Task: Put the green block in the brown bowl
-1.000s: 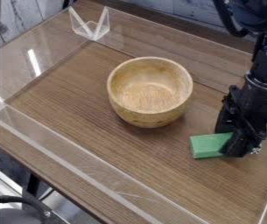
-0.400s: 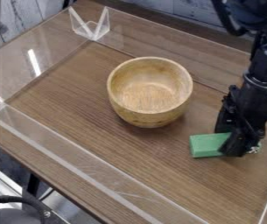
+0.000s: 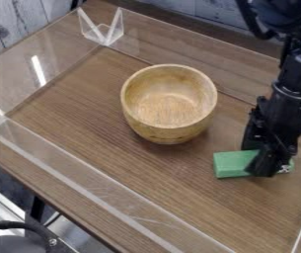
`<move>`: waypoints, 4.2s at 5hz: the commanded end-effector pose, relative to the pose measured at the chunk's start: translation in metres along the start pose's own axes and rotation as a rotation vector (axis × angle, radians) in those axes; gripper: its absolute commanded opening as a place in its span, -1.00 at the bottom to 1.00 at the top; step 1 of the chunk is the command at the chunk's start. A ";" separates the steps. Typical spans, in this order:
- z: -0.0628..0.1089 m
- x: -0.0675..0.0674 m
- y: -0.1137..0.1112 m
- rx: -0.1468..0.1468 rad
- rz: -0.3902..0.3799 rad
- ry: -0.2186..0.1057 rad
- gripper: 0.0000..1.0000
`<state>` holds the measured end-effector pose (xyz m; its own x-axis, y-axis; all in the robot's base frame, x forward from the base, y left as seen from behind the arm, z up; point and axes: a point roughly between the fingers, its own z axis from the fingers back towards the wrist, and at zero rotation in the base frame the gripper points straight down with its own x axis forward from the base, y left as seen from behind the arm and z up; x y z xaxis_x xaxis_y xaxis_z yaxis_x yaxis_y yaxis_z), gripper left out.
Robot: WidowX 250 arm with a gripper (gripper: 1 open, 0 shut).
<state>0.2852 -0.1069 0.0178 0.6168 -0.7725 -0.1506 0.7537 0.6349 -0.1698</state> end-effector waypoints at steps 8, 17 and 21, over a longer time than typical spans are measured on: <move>0.025 -0.015 -0.001 0.008 0.040 -0.048 -1.00; 0.064 -0.029 0.003 0.074 0.137 -0.104 -1.00; 0.121 -0.098 0.074 0.145 0.362 -0.144 -1.00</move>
<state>0.3030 0.0154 0.1147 0.8663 -0.4881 -0.1064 0.4871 0.8725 -0.0371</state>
